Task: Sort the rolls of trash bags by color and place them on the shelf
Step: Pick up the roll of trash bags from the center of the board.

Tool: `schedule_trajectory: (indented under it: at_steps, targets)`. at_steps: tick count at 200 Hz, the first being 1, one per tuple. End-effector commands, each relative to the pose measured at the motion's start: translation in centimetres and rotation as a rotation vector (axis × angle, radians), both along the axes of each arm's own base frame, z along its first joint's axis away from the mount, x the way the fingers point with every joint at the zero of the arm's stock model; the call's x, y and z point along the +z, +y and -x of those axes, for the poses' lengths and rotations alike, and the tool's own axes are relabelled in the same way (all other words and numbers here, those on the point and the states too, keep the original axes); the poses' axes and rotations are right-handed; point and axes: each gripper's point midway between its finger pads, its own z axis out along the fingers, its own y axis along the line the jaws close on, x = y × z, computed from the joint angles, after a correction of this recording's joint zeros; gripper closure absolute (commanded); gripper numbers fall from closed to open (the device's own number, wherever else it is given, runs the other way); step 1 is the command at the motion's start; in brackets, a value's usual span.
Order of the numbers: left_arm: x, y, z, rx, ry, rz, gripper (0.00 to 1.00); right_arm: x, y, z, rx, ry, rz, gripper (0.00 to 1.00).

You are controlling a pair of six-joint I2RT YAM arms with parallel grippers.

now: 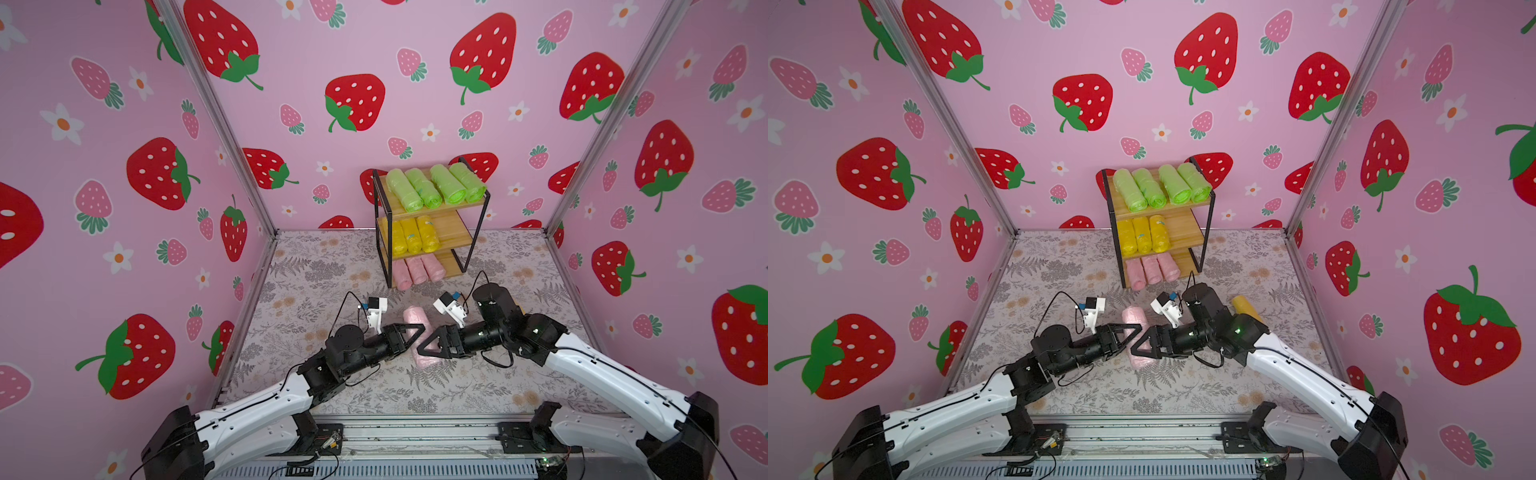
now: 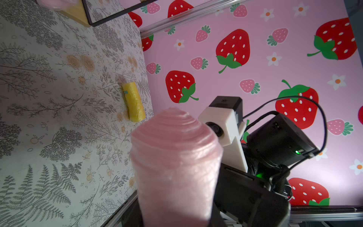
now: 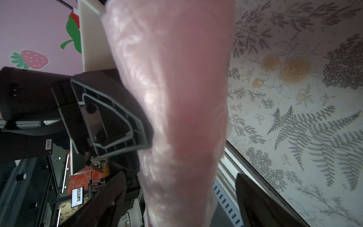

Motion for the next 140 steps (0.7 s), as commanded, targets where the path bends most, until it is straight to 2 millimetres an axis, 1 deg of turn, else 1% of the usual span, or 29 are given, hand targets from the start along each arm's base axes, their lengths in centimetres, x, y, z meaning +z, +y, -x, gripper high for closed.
schedule_trajectory:
  at_steps: [1,8,23,43,55,72,90,121,140]
  targets:
    - [0.1,1.4,-1.1,0.107,0.015,0.056,1.00,-0.9,-1.5,-1.0,-0.135,-0.022,0.047,0.05]
    - [-0.3,1.8,-1.3,0.132,0.033,0.068,1.00,-0.9,-1.7,-1.4,-0.178,-0.029,0.036,0.02]
    - [-1.0,2.7,-1.5,0.184,0.059,0.089,1.00,-0.4,-1.4,-1.9,-0.247,-0.052,-0.022,0.02]
    - [-1.6,4.1,-1.5,0.243,0.076,0.089,1.00,-0.5,-0.6,-1.8,-0.295,-0.092,-0.038,0.02]
    - [-1.8,4.9,-1.5,0.275,0.079,0.084,1.00,-0.7,0.4,-1.4,-0.286,-0.106,-0.033,0.01]
    - [-1.8,5.9,-1.3,0.305,0.075,0.088,1.00,-1.5,2.2,-0.6,-0.245,-0.106,-0.011,0.00]
    - [-1.9,6.7,-1.0,0.324,0.078,0.102,1.00,-1.7,4.2,-0.2,-0.216,-0.115,-0.021,0.01]
    - [-2.1,7.3,-0.7,0.335,0.083,0.112,1.00,-2.1,7.0,-0.2,-0.206,-0.115,-0.048,0.00]
    - [-2.2,7.5,-0.7,0.340,0.083,0.112,1.00,-1.8,8.0,-0.2,-0.212,-0.144,-0.056,0.01]
